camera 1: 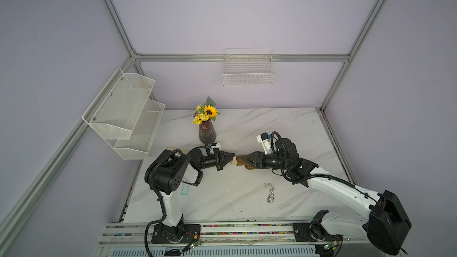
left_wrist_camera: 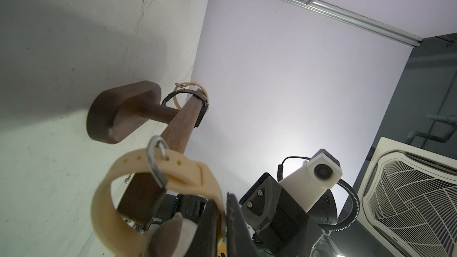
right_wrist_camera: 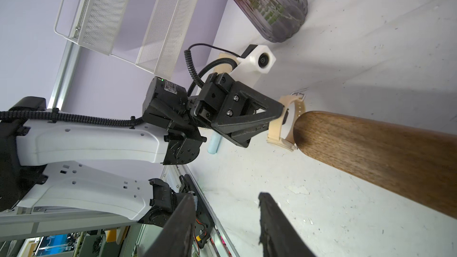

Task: Place watch on stand
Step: Place the watch on the stand.

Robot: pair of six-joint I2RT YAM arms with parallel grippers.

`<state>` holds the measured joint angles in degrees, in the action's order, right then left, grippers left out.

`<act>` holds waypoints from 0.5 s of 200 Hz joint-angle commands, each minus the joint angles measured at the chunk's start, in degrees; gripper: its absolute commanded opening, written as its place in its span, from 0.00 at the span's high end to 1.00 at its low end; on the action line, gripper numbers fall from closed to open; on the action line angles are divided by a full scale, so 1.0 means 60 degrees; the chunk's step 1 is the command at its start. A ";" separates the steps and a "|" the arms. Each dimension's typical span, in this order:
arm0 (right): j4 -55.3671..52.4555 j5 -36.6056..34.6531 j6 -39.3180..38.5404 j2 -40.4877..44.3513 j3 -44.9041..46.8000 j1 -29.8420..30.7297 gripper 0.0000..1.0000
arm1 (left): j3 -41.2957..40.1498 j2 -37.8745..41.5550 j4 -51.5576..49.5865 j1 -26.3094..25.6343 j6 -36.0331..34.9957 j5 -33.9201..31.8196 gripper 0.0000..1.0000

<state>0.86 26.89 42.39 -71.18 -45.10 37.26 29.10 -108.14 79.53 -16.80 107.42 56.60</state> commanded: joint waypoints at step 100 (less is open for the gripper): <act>-0.3952 -0.4006 -0.2501 -0.1739 -0.2322 -0.0101 1.00 | 0.0284 -0.0694 0.1096 -0.0128 0.0540 -0.0046 0.89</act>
<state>-15.44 12.60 32.64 -77.60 -55.13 36.84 29.15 -111.87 82.50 -17.39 110.39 56.14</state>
